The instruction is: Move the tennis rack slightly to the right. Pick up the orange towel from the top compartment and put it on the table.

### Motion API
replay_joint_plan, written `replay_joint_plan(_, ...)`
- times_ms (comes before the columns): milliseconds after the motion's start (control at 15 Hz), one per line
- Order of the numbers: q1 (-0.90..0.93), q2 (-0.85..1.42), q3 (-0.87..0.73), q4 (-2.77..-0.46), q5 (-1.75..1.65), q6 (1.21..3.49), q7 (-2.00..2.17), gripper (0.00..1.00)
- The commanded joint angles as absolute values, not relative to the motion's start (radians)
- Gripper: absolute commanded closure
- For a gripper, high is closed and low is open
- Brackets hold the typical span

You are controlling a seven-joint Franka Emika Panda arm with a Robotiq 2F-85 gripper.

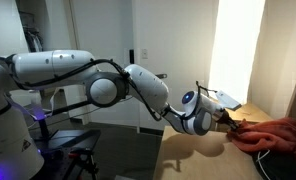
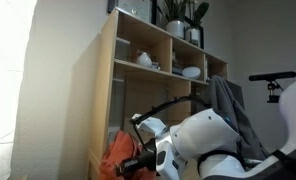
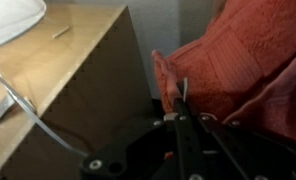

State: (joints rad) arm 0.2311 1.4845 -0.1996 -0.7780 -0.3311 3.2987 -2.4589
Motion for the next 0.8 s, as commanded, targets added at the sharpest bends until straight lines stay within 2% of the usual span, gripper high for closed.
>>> replay_joint_plan(0,0.190,1.449,-0.082,-0.840,-0.437,3.184,-2.556,0.98)
replay_joint_plan(200,0.149,1.448,0.037,-0.838,-0.480,3.081,-2.667,0.98)
replay_joint_plan(733,-0.026,1.380,0.329,-0.988,-0.959,2.949,-2.604,0.97)
